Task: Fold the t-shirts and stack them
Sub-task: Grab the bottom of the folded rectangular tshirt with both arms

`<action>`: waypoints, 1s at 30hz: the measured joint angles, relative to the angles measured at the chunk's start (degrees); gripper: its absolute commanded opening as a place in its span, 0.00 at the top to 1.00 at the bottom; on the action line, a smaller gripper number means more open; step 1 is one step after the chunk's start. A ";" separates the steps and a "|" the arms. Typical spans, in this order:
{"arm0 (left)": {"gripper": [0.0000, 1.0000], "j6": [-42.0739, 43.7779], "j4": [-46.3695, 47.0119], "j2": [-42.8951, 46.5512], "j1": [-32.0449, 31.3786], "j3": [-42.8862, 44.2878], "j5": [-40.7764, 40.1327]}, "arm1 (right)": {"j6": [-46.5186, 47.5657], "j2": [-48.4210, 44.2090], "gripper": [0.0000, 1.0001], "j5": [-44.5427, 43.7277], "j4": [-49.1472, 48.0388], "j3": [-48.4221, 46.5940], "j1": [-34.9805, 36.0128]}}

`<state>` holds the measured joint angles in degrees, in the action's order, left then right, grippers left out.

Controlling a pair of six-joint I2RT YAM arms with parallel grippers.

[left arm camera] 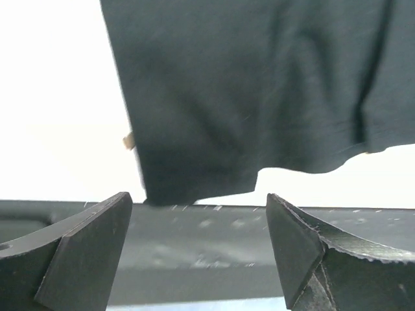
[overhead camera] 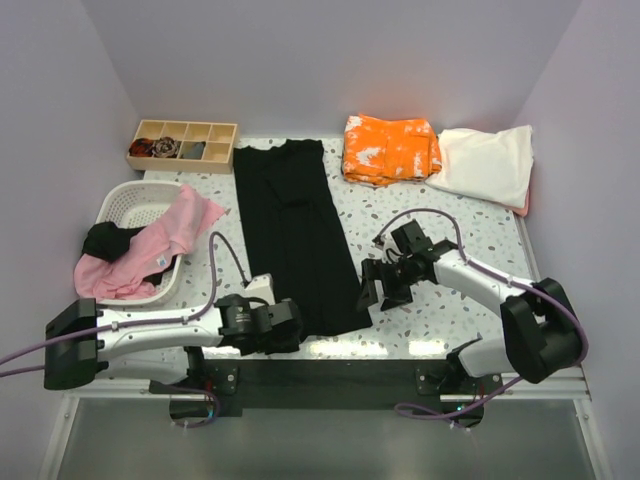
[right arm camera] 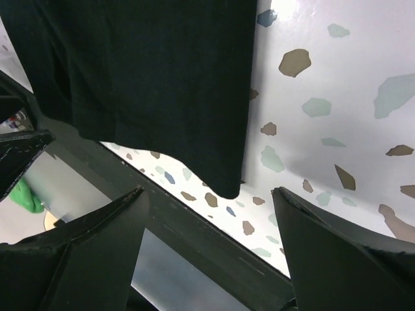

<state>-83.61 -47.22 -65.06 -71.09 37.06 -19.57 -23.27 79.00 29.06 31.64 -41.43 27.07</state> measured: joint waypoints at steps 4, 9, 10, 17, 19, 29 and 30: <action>0.10 -7.72 -5.18 1.86 -3.37 -0.48 0.31 | -0.15 0.07 0.23 0.20 -0.57 0.22 0.42; 0.11 -13.35 -5.64 9.16 -4.37 -6.14 1.18 | -0.11 1.88 0.30 0.52 -1.40 0.87 0.70; 0.11 -13.92 -5.60 9.90 -4.37 -7.13 1.18 | -0.11 2.34 0.30 0.52 -1.57 1.11 0.74; 0.10 -14.75 -3.50 6.56 -4.44 -8.15 0.11 | -0.31 4.76 0.35 1.51 -3.74 2.58 0.85; 0.10 -14.67 -3.02 5.81 -4.46 -7.87 -0.50 | -0.35 5.35 0.35 2.29 -4.35 2.58 0.85; 0.23 -14.32 4.66 8.52 -4.48 -10.95 -6.69 | -0.83 8.02 0.43 6.19 -7.63 2.58 0.94; 0.26 -14.32 5.35 8.61 -4.48 -11.17 -7.08 | -0.81 8.26 0.44 6.43 -7.89 2.58 0.96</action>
<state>-97.93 -41.87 -56.45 -75.57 25.89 -26.65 -24.08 87.26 35.48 23.75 -38.85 28.03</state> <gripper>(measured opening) 0.814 0.595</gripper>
